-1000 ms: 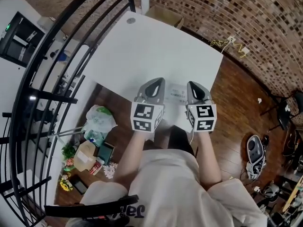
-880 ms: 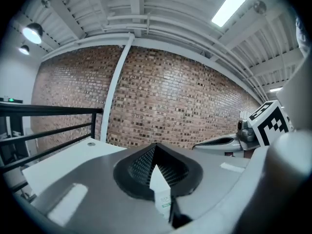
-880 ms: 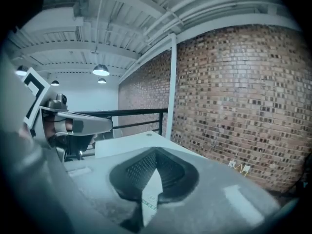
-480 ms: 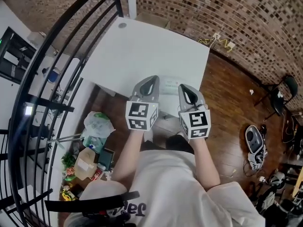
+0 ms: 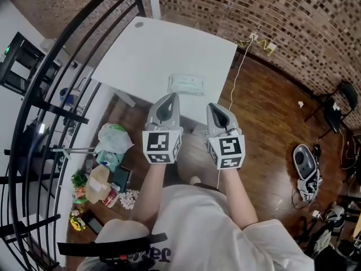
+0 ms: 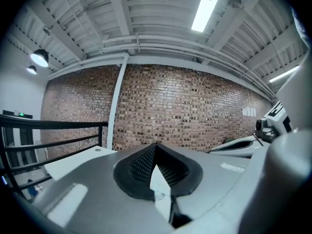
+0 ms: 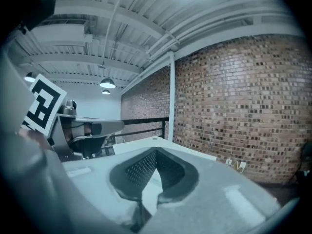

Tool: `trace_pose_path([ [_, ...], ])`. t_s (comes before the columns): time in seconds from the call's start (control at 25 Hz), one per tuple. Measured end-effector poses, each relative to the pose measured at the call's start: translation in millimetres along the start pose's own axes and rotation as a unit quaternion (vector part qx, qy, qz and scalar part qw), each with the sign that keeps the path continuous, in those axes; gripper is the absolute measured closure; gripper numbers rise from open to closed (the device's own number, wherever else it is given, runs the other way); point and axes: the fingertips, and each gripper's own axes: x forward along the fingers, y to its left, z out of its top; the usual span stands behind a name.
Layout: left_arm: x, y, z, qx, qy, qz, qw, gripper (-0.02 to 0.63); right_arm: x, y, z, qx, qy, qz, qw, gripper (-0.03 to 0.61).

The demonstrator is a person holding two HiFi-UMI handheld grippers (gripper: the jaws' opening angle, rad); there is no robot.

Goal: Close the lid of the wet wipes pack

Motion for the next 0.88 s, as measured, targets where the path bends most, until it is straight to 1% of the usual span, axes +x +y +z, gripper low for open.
trace_pose_path([
  [0.12,-43.4,-39.9,-14.3,0.005,0.002,0.018,0.9998,0.598,-53.2,-9.4,-30.9,0.03,0.006,-0.002,1.0,0.588],
  [0.2,-63.8,-59.8,-22.9,0.007,0.011,0.025,0.9996,0.598,-78.3,-11.0,-40.1,0.037,0.005,0.003,0.999,0.588],
  [0.28,-79.6,-73.7,-23.0,0.01,0.016,0.03,0.9994,0.598,-97.4,-6.1,-38.7,0.033,0.001,0.014,0.999,0.588],
  [0.44,-96.9,-94.5,2.9,0.02,-0.002,0.021,0.9996,0.598,-122.8,-1.1,-12.6,0.025,-0.028,0.019,0.999,0.588],
  [0.64,-118.7,-99.4,30.5,0.036,-0.026,0.012,0.999,0.598,-137.4,10.9,14.1,0.017,-0.06,0.007,0.998,0.588],
  [0.76,-131.1,-89.6,34.6,0.034,-0.031,0.014,0.9988,0.598,-137.8,31.9,19.1,0.003,-0.063,0.01,0.998,0.588],
  [0.88,-141.3,-79.2,30.2,0.029,-0.027,0.011,0.9992,0.598,-137.5,54.5,16.1,-0.001,-0.057,0.016,0.998,0.588],
])
